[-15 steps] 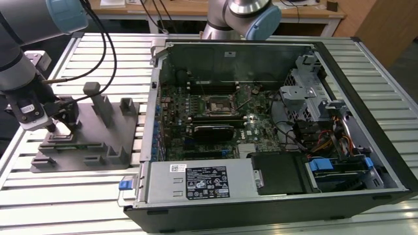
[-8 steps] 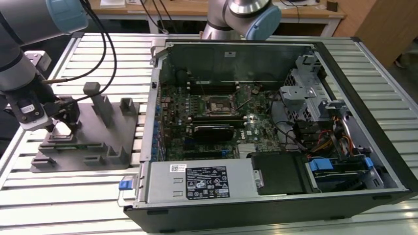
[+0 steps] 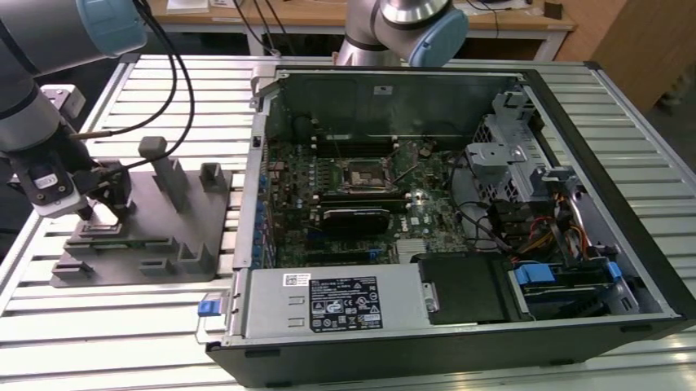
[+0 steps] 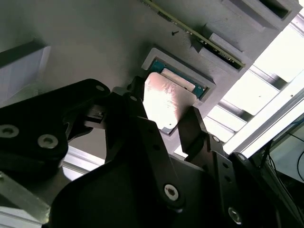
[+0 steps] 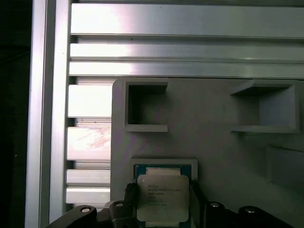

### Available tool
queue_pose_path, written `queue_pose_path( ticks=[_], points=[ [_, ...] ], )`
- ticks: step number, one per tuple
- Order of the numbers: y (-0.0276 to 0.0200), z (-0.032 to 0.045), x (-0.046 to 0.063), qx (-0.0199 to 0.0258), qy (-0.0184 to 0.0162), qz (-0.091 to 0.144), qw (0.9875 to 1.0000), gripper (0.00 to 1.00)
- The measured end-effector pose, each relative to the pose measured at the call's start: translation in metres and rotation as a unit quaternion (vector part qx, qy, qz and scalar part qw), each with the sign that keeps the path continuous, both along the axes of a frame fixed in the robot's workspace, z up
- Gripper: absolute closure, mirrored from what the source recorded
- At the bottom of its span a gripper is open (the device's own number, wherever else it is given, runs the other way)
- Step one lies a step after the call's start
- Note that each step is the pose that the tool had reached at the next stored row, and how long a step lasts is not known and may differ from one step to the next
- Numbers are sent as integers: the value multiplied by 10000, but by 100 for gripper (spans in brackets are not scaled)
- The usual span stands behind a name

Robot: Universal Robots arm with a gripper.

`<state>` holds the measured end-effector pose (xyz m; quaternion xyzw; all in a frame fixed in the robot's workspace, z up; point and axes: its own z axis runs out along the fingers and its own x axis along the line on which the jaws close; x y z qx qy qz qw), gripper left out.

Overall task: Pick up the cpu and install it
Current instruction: 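Pick up the cpu and move it towards the insertion slot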

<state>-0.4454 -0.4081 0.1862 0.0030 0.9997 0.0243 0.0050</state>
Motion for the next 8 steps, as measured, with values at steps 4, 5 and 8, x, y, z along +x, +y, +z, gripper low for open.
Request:
queue_pose_path(
  ticks=[4, 5, 8],
  points=[
    [0, 76, 0, 1, -1, 0, 10000, 47],
    [0, 108, 0, 0, -1, 0, 10000, 47],
    [0, 170, 0, 0, -1, 0, 10000, 47]
  ],
)
